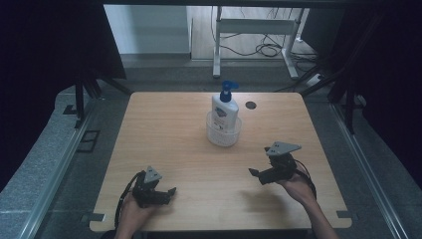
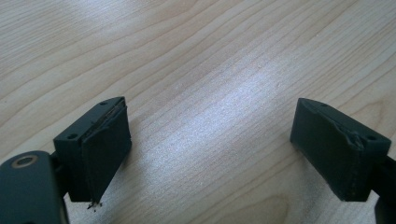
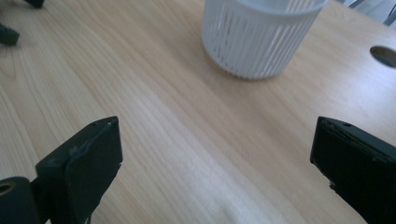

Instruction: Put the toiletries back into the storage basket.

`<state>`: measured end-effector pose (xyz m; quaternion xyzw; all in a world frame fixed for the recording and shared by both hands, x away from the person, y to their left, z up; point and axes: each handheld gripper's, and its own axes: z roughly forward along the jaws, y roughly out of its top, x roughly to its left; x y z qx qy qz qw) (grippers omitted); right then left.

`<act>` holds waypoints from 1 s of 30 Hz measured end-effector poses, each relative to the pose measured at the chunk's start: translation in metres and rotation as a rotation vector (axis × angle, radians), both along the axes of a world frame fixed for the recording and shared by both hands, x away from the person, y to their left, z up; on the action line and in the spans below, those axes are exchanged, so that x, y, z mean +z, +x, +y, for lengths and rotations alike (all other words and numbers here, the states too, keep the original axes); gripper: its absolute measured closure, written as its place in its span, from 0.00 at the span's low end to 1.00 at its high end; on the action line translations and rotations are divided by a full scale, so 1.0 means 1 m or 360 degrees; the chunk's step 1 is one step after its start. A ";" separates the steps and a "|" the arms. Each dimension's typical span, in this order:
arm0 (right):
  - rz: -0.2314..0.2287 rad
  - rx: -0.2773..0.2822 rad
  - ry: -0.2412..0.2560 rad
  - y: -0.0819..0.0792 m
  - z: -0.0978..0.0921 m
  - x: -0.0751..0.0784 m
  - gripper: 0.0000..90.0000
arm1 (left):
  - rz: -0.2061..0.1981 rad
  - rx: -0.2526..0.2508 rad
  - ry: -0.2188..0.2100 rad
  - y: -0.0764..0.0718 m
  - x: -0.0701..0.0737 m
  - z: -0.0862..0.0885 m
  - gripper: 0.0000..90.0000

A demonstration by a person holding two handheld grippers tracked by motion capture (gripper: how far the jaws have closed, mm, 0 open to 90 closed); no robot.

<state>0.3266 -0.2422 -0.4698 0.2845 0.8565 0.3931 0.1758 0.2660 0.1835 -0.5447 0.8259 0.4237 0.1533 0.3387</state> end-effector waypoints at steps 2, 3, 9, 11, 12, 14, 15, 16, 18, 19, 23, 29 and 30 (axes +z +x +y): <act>0.0006 -0.0002 -0.0010 -0.003 -0.002 -0.007 0.02 | 0.0000 0.0003 0.0000 0.000 0.000 0.000 0.13; 0.0013 -0.0007 -0.0015 -0.005 -0.003 -0.010 0.02 | -0.0001 0.0005 -0.0003 0.000 0.000 0.000 0.13; 0.0045 0.0000 -0.0018 -0.013 -0.008 -0.030 0.02 | -0.0001 0.0008 -0.0003 0.000 0.000 0.000 0.13; 0.0055 -0.0009 -0.0028 -0.015 -0.011 -0.036 0.02 | -0.0001 0.0009 -0.0003 0.000 0.000 0.000 0.13; 0.0064 -0.0014 -0.0029 -0.016 -0.012 -0.040 0.02 | -0.0001 0.0010 -0.0003 0.000 0.000 0.000 0.13; 0.0080 -0.0021 -0.0031 -0.017 -0.014 -0.044 0.02 | -0.0002 0.0009 -0.0002 0.000 0.000 0.000 0.13; 0.0085 -0.0023 -0.0041 -0.018 -0.015 -0.047 0.02 | -0.0002 0.0008 0.0000 0.000 0.000 0.000 0.13; 0.0091 -0.0028 -0.0050 -0.019 -0.016 -0.050 0.02 | -0.0003 0.0006 0.0000 0.000 0.000 0.000 0.13; 0.0110 -0.0030 -0.0061 -0.020 -0.017 -0.055 0.02 | -0.0003 0.0008 0.0000 0.000 0.000 0.000 0.13; 0.0118 -0.0034 -0.0063 -0.021 -0.018 -0.058 0.02 | -0.0002 0.0010 -0.0002 0.000 0.000 0.000 0.13; 0.0155 -0.0038 -0.0076 -0.022 -0.020 -0.067 0.02 | -0.0001 0.0014 -0.0002 -0.001 0.000 -0.001 0.13; 0.0212 -0.0057 -0.0058 -0.022 -0.021 -0.074 0.00 | -0.0001 0.0016 -0.0002 -0.001 0.000 -0.001 0.13; 0.0209 -0.0058 -0.0063 -0.022 -0.021 -0.074 0.00 | -0.0001 0.0015 -0.0002 -0.001 0.000 -0.001 0.13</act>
